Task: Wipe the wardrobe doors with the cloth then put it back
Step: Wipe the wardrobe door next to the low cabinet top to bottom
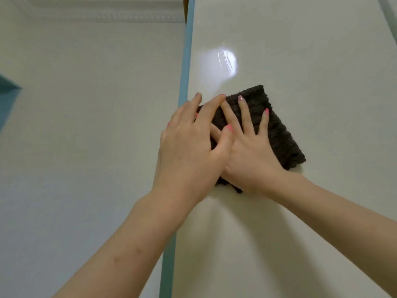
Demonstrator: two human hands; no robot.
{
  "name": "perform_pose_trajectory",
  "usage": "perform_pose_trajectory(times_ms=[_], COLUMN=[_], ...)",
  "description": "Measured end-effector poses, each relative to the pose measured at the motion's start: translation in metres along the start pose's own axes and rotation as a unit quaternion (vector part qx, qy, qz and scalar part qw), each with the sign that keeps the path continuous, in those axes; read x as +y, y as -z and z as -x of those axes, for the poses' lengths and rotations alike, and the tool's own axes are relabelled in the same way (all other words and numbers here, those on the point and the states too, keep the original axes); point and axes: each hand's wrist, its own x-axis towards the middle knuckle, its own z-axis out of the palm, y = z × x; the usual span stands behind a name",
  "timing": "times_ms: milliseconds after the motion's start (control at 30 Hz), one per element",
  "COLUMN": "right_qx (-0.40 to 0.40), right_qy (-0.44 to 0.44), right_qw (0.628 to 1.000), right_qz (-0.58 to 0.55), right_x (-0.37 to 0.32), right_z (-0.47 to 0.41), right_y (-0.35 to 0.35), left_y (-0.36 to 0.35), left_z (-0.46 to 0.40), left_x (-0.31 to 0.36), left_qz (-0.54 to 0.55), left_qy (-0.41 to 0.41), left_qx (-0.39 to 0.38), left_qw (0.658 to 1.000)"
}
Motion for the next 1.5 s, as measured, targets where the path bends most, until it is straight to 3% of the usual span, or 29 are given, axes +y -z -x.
perform_pose_trajectory(times_ms=[267,433,633,900,1067,1267,1500], right_qx=[0.03,0.054,0.059,0.044,0.002,0.01,0.063], right_qy=[-0.093,-0.145,-0.11,-0.134,-0.119,-0.15,-0.1], right_qw=[0.995,0.987,0.99,0.989,0.993,0.986,0.992], right_qz=[-0.03,-0.038,-0.063,-0.04,-0.011,-0.068,-0.034], right_x=[0.02,0.025,-0.008,-0.084,-0.053,0.014,0.006], right_z=[-0.128,-0.165,-0.088,0.067,0.052,0.016,0.1], right_y=[0.021,0.029,0.014,-0.029,-0.015,0.004,-0.023], left_y=[0.016,0.028,0.026,0.017,0.023,0.031,0.02], left_z=[0.005,0.016,0.024,0.065,0.069,0.077,0.099], left_x=[-0.008,-0.038,-0.048,-0.025,-0.013,-0.009,0.005], left_qz=[-0.019,-0.04,0.008,0.116,0.107,0.058,0.048], left_qy=[-0.038,-0.004,0.023,0.041,0.032,0.041,0.066], left_qx=[-0.001,-0.029,-0.01,0.002,-0.001,-0.016,0.007], left_qw=[0.999,0.999,1.0,0.992,0.994,0.997,0.997])
